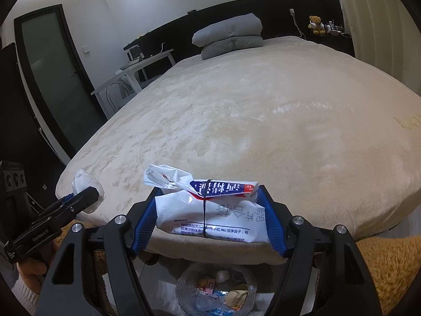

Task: Collect trash
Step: 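Lift the tissue and tissue pack and carry them toward the floor bag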

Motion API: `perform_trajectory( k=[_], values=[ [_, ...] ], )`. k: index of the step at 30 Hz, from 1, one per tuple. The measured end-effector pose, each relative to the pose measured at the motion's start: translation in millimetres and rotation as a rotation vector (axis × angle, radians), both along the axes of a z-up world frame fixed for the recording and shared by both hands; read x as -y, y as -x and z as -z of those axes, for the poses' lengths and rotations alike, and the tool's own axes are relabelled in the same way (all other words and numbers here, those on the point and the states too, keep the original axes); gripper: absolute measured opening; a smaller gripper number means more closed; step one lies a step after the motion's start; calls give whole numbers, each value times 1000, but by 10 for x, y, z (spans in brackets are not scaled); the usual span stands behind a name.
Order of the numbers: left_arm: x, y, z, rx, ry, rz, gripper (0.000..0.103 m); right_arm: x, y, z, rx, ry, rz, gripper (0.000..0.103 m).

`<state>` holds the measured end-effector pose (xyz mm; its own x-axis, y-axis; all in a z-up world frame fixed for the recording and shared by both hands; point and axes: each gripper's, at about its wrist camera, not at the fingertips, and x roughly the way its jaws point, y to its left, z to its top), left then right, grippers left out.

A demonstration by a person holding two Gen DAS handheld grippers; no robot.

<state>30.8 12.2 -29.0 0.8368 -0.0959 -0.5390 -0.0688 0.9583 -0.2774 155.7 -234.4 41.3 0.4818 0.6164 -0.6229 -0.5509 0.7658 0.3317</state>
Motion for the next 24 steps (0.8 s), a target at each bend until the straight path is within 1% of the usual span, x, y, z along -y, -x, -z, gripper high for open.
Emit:
perform_trajectory(
  k=[4, 6, 10, 13, 20, 24],
  values=[
    [119, 143, 69, -10, 9, 9, 52, 64, 185, 83, -12, -1, -13, 70],
    [163, 211, 114, -21, 17, 10, 52, 85, 238, 144, -35, 2, -14, 70],
    [206, 323, 199, -46, 40, 15, 52, 95, 359, 134, -33, -4, -35, 70],
    [230, 385, 258, -66, 60, 24, 52, 58, 430, 188, -63, -3, -60, 70],
    [257, 359, 495, -178, 102, 48, 52, -126, 545, 377, -134, 47, -141, 70],
    [218, 366, 618, -235, 131, 58, 52, -203, 517, 511, -198, 69, -164, 70]
  ],
)
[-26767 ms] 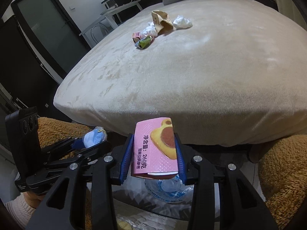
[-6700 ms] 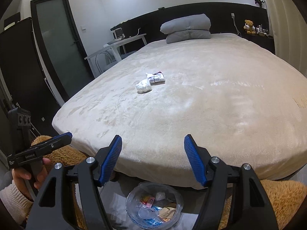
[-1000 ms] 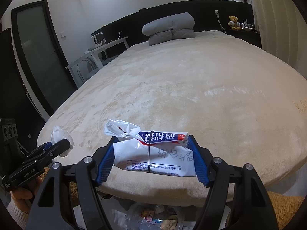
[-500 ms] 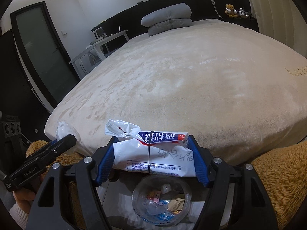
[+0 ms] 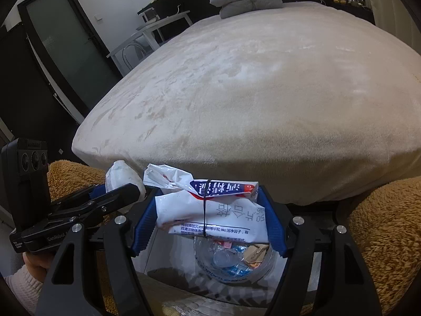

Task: Collect trash
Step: 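Lift the tissue and tissue pack and carry them toward the floor bag, then lower both tools over the floor bag and open them to drop the items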

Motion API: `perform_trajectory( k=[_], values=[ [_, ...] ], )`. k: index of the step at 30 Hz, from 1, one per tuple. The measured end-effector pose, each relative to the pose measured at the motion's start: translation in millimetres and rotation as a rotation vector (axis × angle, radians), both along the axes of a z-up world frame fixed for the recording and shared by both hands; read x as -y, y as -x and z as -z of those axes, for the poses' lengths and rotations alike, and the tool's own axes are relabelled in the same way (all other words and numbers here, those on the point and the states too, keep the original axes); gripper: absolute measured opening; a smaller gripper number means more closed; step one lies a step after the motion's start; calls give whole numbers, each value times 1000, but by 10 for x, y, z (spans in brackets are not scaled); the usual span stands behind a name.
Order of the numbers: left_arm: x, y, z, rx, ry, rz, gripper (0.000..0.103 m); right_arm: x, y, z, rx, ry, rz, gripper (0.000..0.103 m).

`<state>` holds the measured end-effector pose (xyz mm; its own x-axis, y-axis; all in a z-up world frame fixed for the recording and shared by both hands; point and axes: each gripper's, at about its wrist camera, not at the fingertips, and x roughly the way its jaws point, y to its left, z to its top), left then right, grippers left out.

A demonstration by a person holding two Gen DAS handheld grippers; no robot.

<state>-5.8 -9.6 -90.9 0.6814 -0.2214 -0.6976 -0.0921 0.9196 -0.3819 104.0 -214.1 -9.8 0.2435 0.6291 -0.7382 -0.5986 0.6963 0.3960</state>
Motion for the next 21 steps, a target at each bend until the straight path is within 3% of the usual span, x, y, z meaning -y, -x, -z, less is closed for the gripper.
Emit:
perform_trajectory(
  k=[11, 21],
  values=[
    [-15, -143, 373, -178, 77, 32, 52, -159, -180, 440, -179, 99, -17, 70],
    [-60, -341, 854, -393, 130, 44, 52, -196, -376, 961, -401, 191, 7, 70]
  ],
)
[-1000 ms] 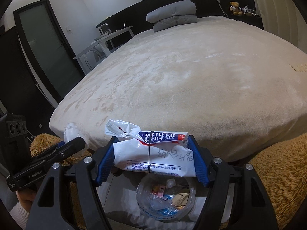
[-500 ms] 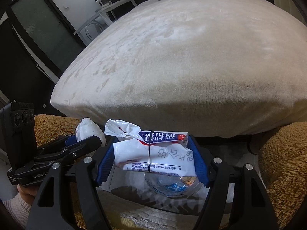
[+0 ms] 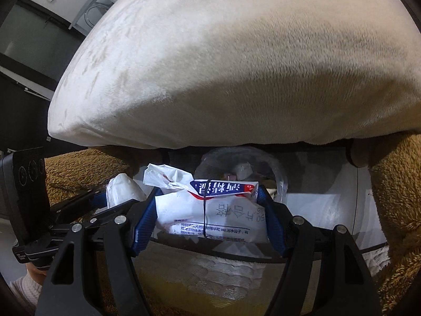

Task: Collect trash
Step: 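Lower both tools over the floor bag and open them to drop the items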

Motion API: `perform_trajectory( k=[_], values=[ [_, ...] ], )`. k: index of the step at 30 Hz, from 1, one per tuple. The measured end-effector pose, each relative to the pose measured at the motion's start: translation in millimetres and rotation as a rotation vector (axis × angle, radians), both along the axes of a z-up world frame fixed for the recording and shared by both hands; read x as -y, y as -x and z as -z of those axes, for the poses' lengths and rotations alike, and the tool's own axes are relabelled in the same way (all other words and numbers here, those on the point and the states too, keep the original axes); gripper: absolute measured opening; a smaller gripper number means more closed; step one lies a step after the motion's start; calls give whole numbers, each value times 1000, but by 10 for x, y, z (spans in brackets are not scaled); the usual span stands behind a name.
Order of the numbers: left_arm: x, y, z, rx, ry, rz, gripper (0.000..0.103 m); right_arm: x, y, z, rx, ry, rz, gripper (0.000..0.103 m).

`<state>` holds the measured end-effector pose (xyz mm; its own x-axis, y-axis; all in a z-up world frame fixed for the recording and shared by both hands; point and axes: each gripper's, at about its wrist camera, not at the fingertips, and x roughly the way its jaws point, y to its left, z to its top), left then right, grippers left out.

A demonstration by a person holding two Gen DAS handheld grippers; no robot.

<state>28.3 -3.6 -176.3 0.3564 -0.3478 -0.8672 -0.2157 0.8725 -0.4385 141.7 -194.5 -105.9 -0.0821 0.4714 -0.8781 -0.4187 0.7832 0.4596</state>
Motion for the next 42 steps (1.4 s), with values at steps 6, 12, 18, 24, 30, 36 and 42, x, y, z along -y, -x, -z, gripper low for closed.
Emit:
perform_trajectory(
  k=[6, 12, 18, 24, 30, 36, 42],
  values=[
    [-56, -49, 249, -104, 34, -15, 52, -77, -63, 258, -122, 32, 16, 71],
    [-61, -97, 370, -161, 65, -8, 52, -124, -104, 394, -179, 64, 27, 71],
    [-63, -114, 454, -203, 71, -5, 52, -138, -123, 480, -215, 89, 39, 71],
    [-59, -116, 519, -230, 74, 2, 52, -144, -122, 555, -247, 103, 44, 71],
    [-58, -133, 546, -252, 74, 9, 53, -118, -141, 584, -259, 109, 73, 72],
    [-109, -134, 524, -252, 55, -21, 70, -57, -171, 618, -278, 77, 120, 84],
    [-125, -133, 489, -238, 66, -26, 70, -32, -186, 582, -276, 59, 134, 86]
  ],
)
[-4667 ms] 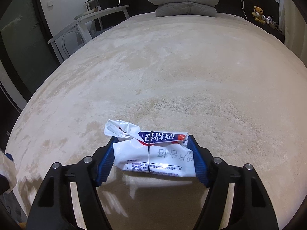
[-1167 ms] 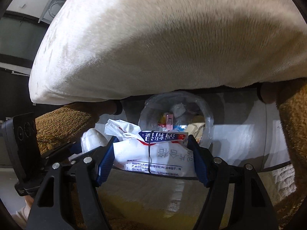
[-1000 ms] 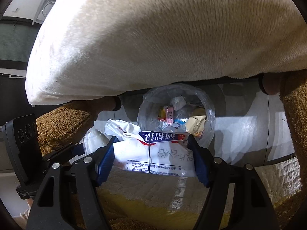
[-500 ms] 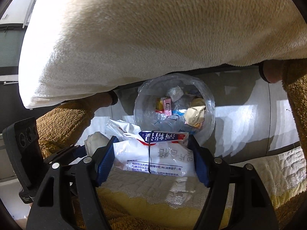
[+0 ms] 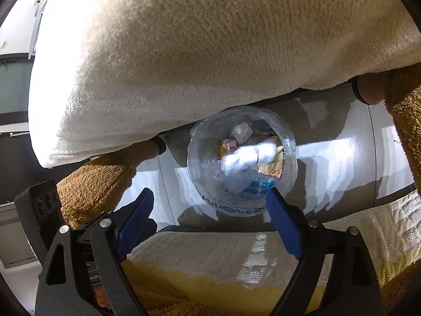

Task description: Collect trash

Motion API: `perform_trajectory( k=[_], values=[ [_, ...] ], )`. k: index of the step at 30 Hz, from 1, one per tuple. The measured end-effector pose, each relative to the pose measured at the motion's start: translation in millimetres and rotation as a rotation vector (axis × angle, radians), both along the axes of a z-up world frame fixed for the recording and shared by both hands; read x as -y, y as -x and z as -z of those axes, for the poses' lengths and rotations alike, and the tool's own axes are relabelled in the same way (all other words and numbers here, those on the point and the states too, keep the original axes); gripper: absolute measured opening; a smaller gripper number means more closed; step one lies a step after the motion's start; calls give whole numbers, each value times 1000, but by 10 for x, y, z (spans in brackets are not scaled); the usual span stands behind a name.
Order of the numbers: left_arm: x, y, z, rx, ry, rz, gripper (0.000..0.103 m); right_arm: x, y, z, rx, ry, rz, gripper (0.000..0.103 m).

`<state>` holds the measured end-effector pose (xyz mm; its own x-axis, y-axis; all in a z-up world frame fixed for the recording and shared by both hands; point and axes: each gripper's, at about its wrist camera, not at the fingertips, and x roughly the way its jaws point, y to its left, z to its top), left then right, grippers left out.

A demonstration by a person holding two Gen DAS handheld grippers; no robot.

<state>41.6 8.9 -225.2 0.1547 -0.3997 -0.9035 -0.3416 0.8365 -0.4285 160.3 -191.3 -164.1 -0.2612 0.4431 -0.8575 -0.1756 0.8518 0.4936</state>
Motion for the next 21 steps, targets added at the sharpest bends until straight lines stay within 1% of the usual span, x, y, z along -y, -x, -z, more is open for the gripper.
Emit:
perform_trajectory(
  k=[6, 8, 15, 21],
  values=[
    [-14, 13, -95, 37, -9, -10, 70, -2, -2, -102, 28, -19, 2, 86],
    [-1, 23, -146, 62, -21, -2, 70, 3, 6, -145, 52, -27, -6, 86],
    [-2, 86, -385, 163, -54, -15, 70, 71, 58, -392, 162, -59, -21, 86],
    [46, 157, -650, 279, -99, -4, 70, 145, 130, -674, 279, -95, -28, 86]
  ],
)
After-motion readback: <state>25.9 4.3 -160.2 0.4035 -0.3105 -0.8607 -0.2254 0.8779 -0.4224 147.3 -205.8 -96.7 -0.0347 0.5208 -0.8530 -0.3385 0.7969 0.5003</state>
